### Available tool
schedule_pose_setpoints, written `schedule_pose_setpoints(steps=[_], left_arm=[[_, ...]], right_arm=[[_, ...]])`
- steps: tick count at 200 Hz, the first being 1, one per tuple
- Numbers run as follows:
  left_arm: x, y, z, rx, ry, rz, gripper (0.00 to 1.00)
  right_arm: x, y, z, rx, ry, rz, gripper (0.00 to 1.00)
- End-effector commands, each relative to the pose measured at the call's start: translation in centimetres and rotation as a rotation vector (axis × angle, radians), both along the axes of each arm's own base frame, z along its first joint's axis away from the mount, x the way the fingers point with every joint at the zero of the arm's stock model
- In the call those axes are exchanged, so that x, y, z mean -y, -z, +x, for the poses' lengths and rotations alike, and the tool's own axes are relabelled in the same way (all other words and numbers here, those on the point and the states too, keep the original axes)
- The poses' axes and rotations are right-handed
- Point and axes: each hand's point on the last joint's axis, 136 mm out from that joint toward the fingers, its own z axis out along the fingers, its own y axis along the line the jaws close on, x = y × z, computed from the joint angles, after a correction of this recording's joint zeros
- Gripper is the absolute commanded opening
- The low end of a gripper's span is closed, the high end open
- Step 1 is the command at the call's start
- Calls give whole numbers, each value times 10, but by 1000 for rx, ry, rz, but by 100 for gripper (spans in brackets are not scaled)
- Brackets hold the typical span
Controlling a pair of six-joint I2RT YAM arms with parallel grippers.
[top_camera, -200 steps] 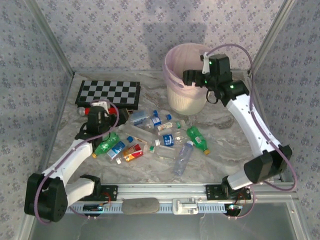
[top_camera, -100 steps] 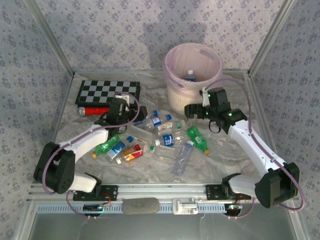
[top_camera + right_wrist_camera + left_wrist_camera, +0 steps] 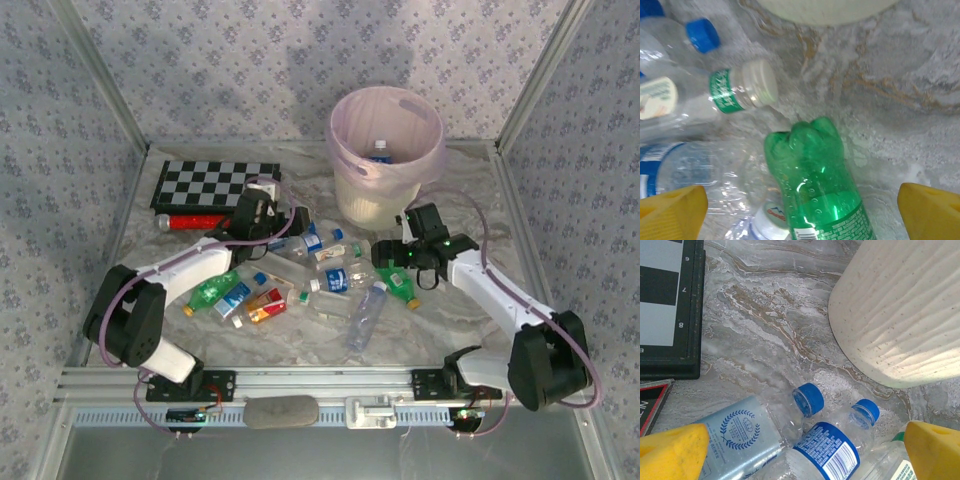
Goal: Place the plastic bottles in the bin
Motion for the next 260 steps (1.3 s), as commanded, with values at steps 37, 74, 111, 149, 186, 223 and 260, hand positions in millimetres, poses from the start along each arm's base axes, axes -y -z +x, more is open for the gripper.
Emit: schedule_pose_setpoints(steps=[37, 74, 111, 149, 186, 223, 260], left_arm=[[4, -6, 9, 7, -10, 13, 100], [4, -5, 10, 4, -11, 17, 100], [1, -4, 9, 3, -15, 31, 100], [-1, -4, 8, 5, -19, 38, 100], [-2, -3, 8, 2, -27, 48, 100], [-3, -3, 9, 4, -29, 52, 100], [-9, -7, 13, 15, -58, 36, 100]], right_arm=[[10, 49, -9, -153, 15, -101, 95], [4, 62, -6, -196, 13, -92, 89], [7, 78, -11, -263, 35, -115, 83], [9, 80, -10, -269, 48, -127, 75], [9, 78, -9, -264, 47, -129, 61], [11, 70, -6, -241, 45, -141, 52], [16, 47, 1, -174, 70, -140, 49]])
